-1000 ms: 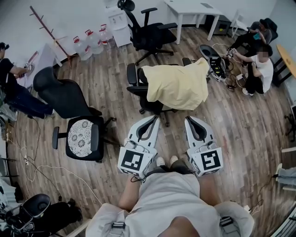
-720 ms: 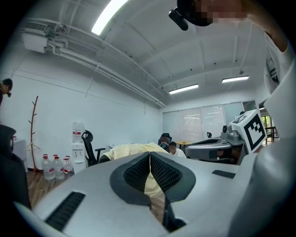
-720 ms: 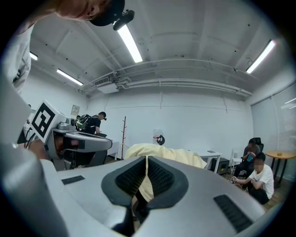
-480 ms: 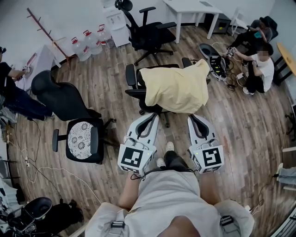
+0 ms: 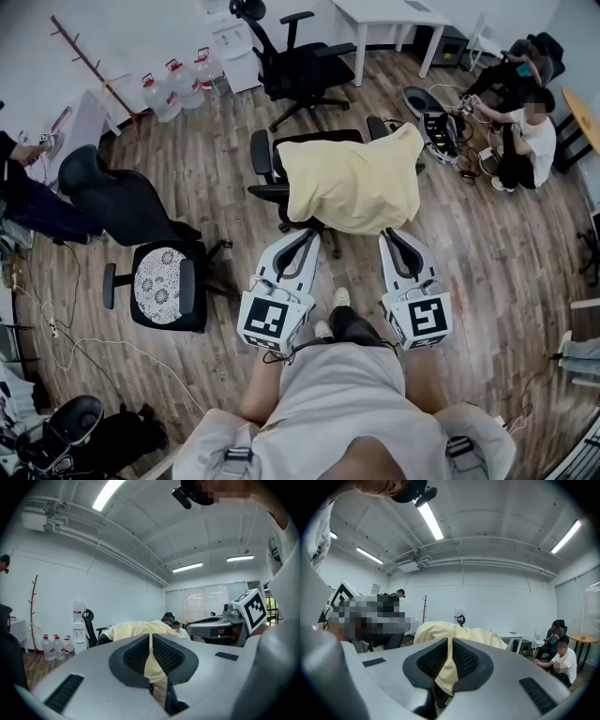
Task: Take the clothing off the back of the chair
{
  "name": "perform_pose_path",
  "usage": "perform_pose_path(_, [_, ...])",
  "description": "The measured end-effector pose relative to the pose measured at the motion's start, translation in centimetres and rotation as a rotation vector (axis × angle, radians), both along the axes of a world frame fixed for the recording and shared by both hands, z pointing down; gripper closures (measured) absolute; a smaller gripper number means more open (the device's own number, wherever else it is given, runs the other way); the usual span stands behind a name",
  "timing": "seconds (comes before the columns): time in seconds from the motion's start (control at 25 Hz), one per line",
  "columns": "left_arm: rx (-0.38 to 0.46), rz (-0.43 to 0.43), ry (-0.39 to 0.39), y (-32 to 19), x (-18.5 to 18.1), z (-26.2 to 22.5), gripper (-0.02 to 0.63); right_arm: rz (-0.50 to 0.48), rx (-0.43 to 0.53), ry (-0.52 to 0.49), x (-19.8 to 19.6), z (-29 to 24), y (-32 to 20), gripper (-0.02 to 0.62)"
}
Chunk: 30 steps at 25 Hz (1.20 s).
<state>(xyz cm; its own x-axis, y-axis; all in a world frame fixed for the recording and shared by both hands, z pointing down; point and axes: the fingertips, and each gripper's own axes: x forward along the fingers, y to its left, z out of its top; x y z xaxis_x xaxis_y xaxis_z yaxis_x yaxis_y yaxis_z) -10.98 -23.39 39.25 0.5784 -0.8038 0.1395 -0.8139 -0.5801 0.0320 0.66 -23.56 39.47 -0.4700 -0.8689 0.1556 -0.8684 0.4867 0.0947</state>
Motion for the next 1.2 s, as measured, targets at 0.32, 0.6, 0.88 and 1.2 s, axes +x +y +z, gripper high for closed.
perform_pose_path(0.32, [-0.004, -0.023, -0.012, -1.3, -0.3, 0.5, 0.584, 0.030, -0.021, 0.041, 0.9, 0.9, -1.0, 0.572])
perform_pose_path(0.6, [-0.014, -0.036, -0.024, -2.0, -0.4, 1.0, 0.529, 0.048, -0.029, 0.049, 1.9, 1.4, -1.5, 0.558])
perform_pose_path(0.88, [-0.020, -0.050, -0.033, -3.0, -0.8, 1.1, 0.499, 0.059, -0.042, 0.050, 2.3, 1.7, -2.5, 0.482])
perform_pose_path(1.2, [-0.027, -0.052, -0.047, -3.6, -0.8, 1.5, 0.477, 0.074, -0.050, 0.051, 2.8, 2.1, -3.1, 0.465])
